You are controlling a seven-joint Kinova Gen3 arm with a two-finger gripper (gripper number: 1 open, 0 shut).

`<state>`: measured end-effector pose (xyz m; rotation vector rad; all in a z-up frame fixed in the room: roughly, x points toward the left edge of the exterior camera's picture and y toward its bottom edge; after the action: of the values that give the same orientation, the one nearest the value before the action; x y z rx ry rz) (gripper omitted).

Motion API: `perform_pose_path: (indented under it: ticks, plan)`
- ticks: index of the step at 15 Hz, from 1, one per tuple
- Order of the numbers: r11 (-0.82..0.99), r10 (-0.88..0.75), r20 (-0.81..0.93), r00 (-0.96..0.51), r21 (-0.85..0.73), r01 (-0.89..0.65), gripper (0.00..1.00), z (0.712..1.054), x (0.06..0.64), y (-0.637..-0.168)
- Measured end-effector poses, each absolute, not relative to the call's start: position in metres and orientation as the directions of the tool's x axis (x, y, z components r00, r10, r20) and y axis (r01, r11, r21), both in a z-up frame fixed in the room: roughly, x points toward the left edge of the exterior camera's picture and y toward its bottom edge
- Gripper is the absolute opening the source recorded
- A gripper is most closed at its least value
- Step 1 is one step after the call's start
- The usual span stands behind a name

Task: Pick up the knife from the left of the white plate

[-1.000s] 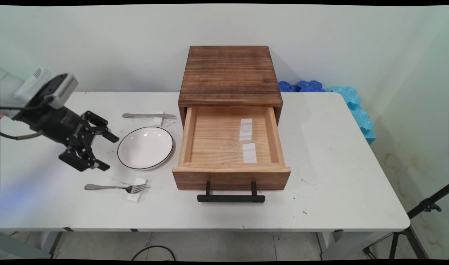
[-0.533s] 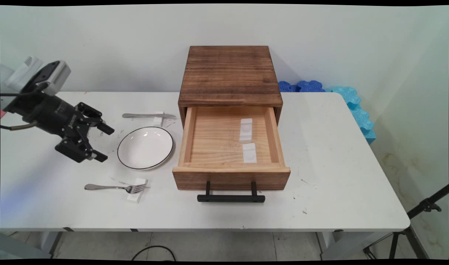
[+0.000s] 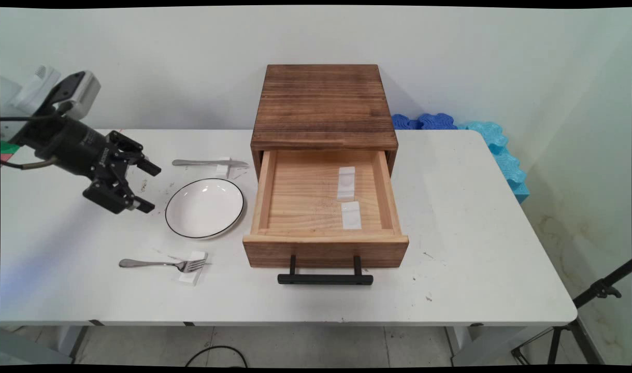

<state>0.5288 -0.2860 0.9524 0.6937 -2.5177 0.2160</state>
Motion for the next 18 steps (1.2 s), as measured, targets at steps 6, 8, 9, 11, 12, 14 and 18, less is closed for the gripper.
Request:
perform_pose_path:
  ticks: [6, 8, 9, 11, 12, 14, 18]
  plan:
    - [0.856, -0.417, 0.502, -0.758, -0.063, -0.513, 1.00, 0.948, 0.531, -0.308]
    - [0.856, -0.410, 0.493, -0.767, -0.083, -0.510, 1.00, 0.944, 0.531, -0.320]
    - [0.856, -0.405, 0.488, -0.773, -0.094, -0.509, 1.00, 0.942, 0.532, -0.327]
    - [0.856, -0.398, 0.480, -0.782, -0.111, -0.504, 1.00, 0.938, 0.533, -0.338]
    - [0.857, -0.393, 0.475, -0.787, -0.122, -0.502, 1.00, 0.936, 0.534, -0.344]
    - [0.858, -0.385, 0.466, -0.797, -0.138, -0.495, 1.00, 0.932, 0.535, -0.355]
    - [0.864, -0.361, 0.437, -0.824, -0.175, -0.472, 1.00, 0.920, 0.538, -0.386]
